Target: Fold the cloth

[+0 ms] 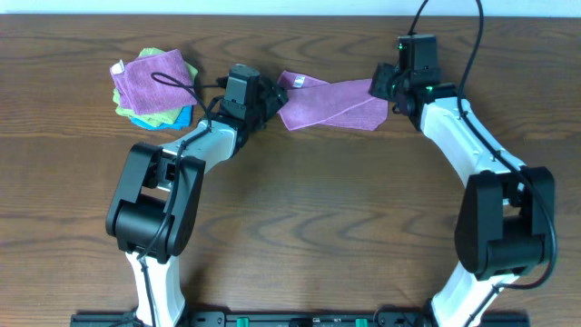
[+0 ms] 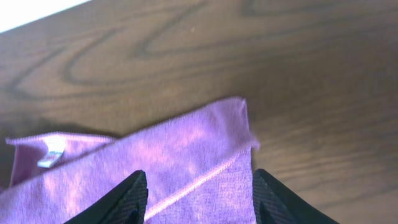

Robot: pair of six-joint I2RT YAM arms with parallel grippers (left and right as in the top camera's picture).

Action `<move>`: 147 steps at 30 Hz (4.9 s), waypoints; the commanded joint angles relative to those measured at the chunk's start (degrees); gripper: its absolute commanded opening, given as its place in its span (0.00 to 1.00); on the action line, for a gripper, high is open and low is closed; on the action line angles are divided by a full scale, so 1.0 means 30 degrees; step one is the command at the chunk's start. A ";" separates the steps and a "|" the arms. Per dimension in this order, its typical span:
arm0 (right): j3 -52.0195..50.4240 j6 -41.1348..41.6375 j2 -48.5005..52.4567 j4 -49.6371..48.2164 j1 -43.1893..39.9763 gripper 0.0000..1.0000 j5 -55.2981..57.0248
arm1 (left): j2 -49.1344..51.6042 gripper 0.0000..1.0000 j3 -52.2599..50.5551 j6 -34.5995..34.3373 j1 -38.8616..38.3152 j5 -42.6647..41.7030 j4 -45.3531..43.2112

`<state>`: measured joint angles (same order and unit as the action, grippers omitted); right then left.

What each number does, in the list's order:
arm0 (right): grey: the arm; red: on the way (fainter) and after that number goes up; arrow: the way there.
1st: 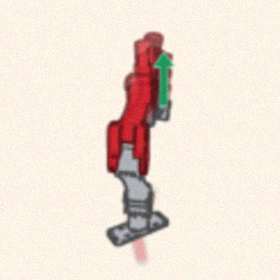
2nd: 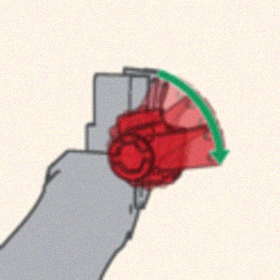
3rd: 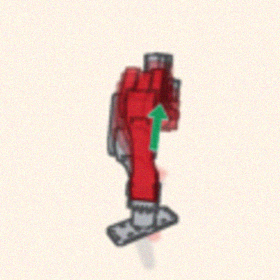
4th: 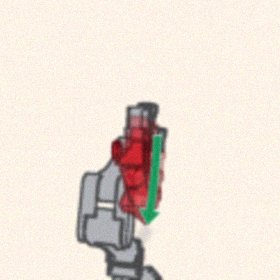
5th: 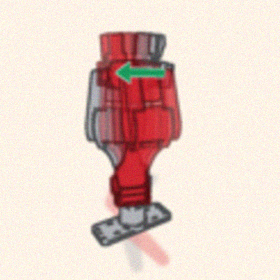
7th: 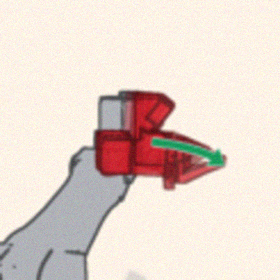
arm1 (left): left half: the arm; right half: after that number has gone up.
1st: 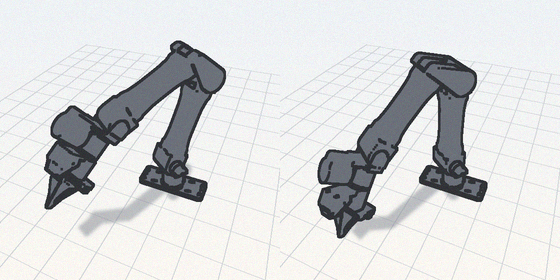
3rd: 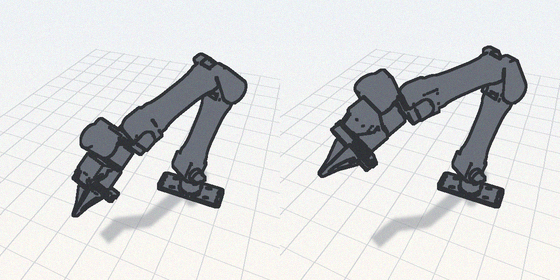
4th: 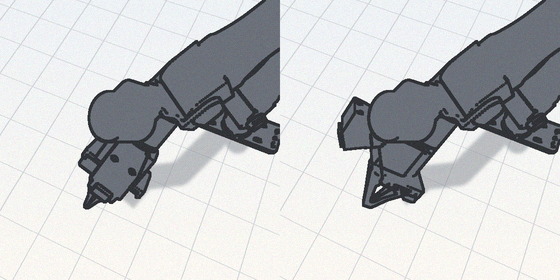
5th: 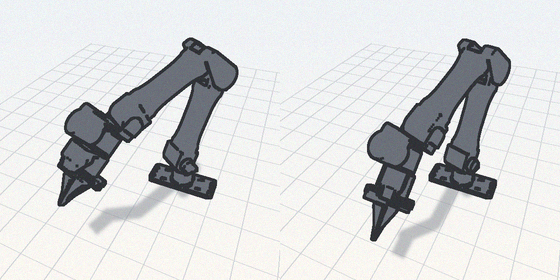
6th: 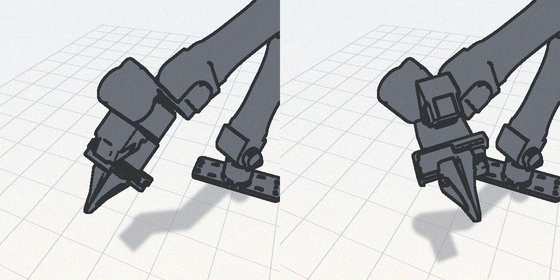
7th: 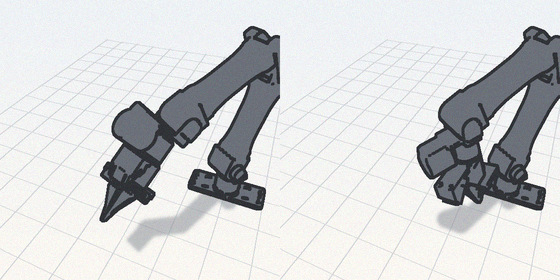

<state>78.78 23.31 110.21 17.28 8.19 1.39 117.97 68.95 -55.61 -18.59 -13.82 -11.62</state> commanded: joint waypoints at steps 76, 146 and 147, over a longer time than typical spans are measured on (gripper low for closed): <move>0.0000 0.2943 0.2295 0.0903 -0.0743 0.53 -0.0612 | -0.2404 0.06 0.0481 0.2623 0.0226 -0.5938 0.4350; -0.3249 0.2018 -0.3934 1.5387 0.2586 0.02 -0.0750 | -0.6368 0.06 0.0393 1.1744 0.1829 -0.7679 2.0473; -0.3308 0.2011 -0.3963 1.5380 0.2586 0.01 -0.0736 | -0.6368 0.06 0.0386 1.1846 0.1770 -0.7686 2.0575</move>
<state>69.41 28.29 99.33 63.40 15.64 -1.91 99.85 70.13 -22.70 -12.99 -38.54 49.47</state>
